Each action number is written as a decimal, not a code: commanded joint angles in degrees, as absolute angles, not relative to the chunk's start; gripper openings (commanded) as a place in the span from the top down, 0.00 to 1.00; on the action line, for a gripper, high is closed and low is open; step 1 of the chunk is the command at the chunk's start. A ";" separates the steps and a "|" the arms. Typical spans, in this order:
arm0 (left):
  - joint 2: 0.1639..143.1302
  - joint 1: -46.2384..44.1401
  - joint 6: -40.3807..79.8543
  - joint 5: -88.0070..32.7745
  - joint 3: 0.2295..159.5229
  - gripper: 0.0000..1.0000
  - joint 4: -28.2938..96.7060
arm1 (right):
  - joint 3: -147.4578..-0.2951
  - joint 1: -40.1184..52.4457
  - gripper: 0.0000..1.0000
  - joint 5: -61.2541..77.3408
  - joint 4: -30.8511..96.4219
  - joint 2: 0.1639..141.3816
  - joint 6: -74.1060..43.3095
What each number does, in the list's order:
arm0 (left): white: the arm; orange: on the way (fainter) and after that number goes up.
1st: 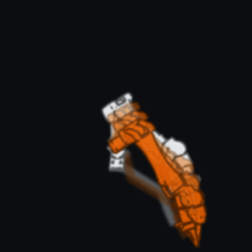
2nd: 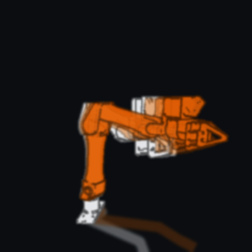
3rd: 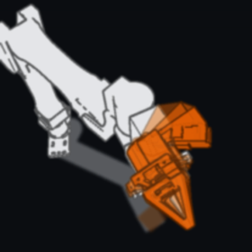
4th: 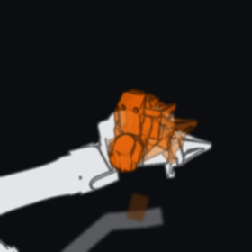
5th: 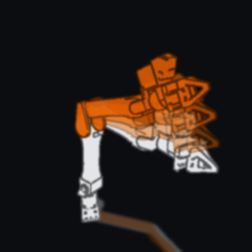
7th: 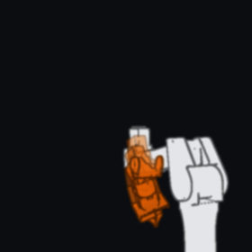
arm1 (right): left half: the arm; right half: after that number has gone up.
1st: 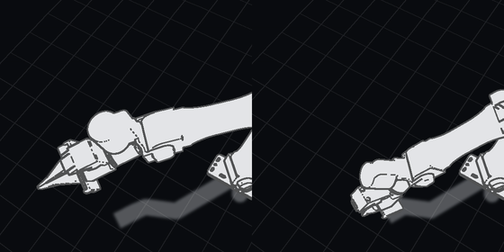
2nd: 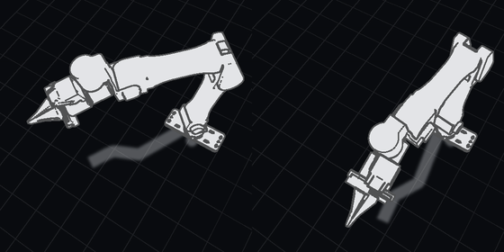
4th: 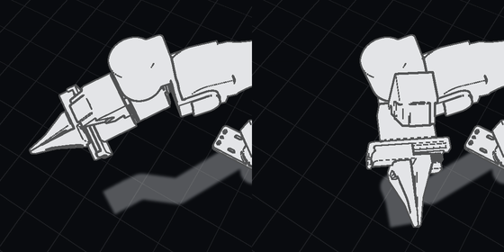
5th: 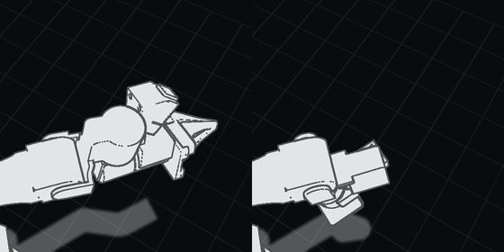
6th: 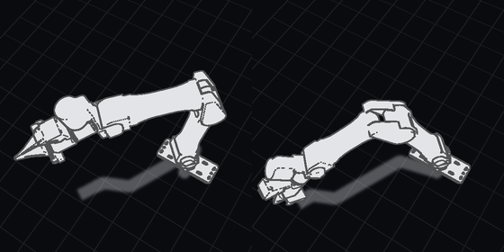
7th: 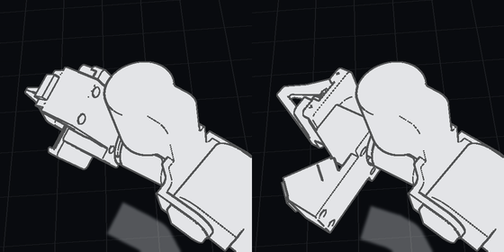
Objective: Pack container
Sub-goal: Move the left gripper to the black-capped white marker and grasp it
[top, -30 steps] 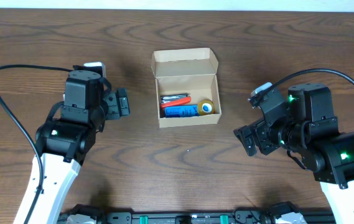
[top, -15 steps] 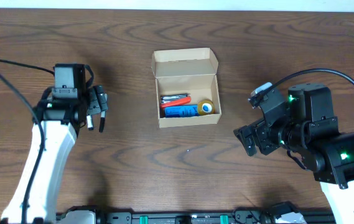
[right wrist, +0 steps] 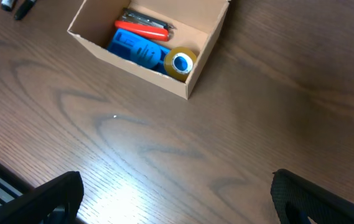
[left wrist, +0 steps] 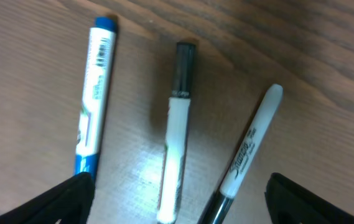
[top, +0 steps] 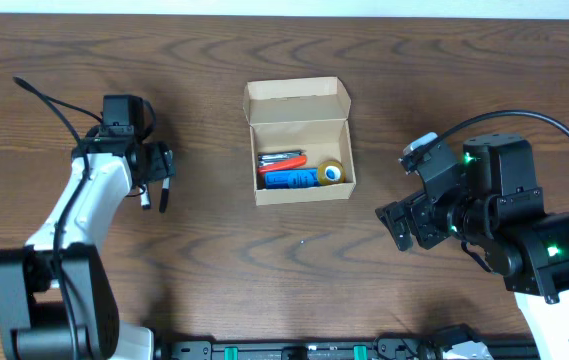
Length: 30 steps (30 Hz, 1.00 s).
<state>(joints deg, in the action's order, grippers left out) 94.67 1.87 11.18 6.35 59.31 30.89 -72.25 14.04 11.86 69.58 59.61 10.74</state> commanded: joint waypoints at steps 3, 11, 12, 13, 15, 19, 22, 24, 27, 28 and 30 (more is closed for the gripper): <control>99.37 3.55 10.70 4.43 60.27 0.15 28.93 | -72.40 13.69 0.01 12.23 69.65 59.64 10.15; 104.25 4.23 10.31 4.43 60.27 0.32 25.34 | -72.40 13.69 0.01 12.25 69.67 59.64 10.13; 104.60 4.23 10.31 4.40 60.27 0.33 25.02 | -72.40 13.69 0.01 12.25 69.67 59.64 10.15; 104.97 4.23 10.31 4.40 60.27 0.34 24.67 | -72.40 13.69 0.01 12.23 69.67 59.64 10.15; 105.75 4.29 10.31 4.40 60.27 0.36 23.86 | -72.40 13.69 0.01 12.25 69.67 59.64 10.15; 107.11 4.82 10.31 3.73 60.27 0.43 23.29 | -72.40 13.69 0.01 12.25 69.67 59.64 10.15; 107.61 5.43 10.31 2.70 60.27 0.50 23.31 | -72.40 13.69 0.01 12.23 69.67 59.64 10.15; 107.63 5.72 10.31 2.70 60.27 0.52 23.24 | -72.40 13.69 0.01 12.25 69.65 59.64 10.15; 107.63 6.02 10.31 2.70 60.27 0.62 23.33 | -72.40 13.69 0.01 12.25 69.67 59.64 10.15; 107.63 6.04 10.31 2.72 60.27 0.66 23.35 | -72.40 13.69 0.01 12.23 69.67 59.64 10.13; 107.63 6.04 10.31 2.72 60.27 0.70 23.35 | -72.40 13.69 0.01 12.23 69.67 59.64 10.15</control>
<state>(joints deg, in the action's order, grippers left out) 105.78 5.61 10.48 2.52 59.77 22.94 -72.25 14.04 11.86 69.58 59.61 10.74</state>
